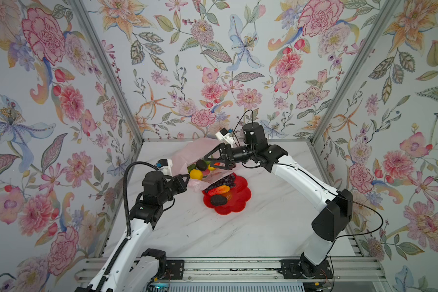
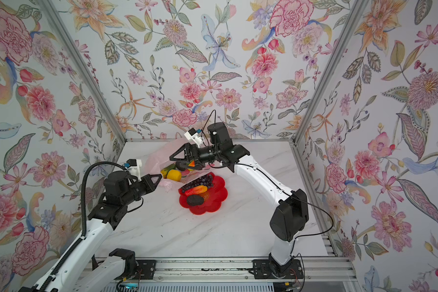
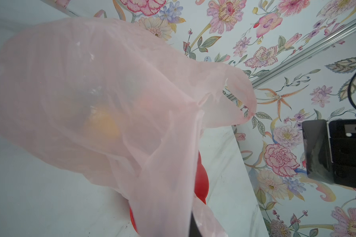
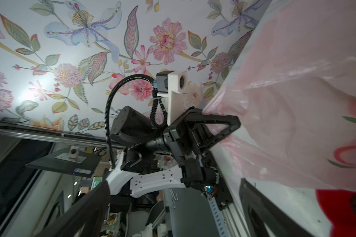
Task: Place the fruits into the plastic bag
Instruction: Pick up the fruit from the plate.
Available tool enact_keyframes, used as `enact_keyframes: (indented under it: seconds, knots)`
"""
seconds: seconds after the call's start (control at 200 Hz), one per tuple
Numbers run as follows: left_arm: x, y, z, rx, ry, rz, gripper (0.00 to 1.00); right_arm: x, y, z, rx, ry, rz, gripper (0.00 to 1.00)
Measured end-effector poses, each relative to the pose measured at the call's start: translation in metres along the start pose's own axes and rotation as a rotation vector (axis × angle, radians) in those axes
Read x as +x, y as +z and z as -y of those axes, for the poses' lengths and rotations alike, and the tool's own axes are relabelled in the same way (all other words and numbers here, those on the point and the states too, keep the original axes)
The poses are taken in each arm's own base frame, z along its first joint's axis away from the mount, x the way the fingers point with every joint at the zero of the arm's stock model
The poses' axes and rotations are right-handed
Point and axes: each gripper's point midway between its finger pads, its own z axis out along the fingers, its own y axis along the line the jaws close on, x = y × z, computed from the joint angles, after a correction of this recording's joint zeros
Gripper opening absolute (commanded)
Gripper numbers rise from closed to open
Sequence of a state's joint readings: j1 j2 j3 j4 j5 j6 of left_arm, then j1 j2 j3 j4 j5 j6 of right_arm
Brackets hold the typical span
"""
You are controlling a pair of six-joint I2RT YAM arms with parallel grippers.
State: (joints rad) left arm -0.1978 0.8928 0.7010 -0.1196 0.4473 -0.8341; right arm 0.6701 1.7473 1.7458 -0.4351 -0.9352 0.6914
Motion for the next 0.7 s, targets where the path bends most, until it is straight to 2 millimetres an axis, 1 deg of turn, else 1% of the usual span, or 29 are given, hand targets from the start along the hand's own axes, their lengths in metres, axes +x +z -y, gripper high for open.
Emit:
enact_keyframes:
  seconds: [0.075,0.145,0.27,0.365,0.46,0.566,0.701]
  knots:
    - [0.0,0.0,-0.002,-0.008,-0.001,0.001,0.0,0.016,-0.011,0.024,0.139,-0.031,0.0,0.99]
    - [0.001,0.0,-0.003,-0.014,0.002,-0.002,0.0,0.029,-0.017,0.048,0.261,-0.058,-0.017,0.99]
    - [0.002,0.0,-0.004,-0.019,0.002,-0.007,0.0,0.062,-0.014,0.088,0.451,-0.156,-0.094,0.99]
    - [0.002,0.0,-0.004,-0.019,0.002,-0.007,0.0,0.093,-0.012,0.112,0.53,-0.264,-0.156,0.99]
    - [0.002,0.0,-0.004,-0.019,0.002,-0.007,0.0,0.12,-0.018,0.134,0.566,-0.341,-0.167,0.99]
    - [0.0,-0.001,-0.002,-0.018,0.004,-0.004,0.0,0.134,-0.028,0.157,0.588,-0.39,-0.139,0.99]
    - [-0.004,-0.003,0.001,-0.013,0.014,0.002,0.0,0.133,-0.025,0.176,0.59,-0.436,-0.138,1.0]
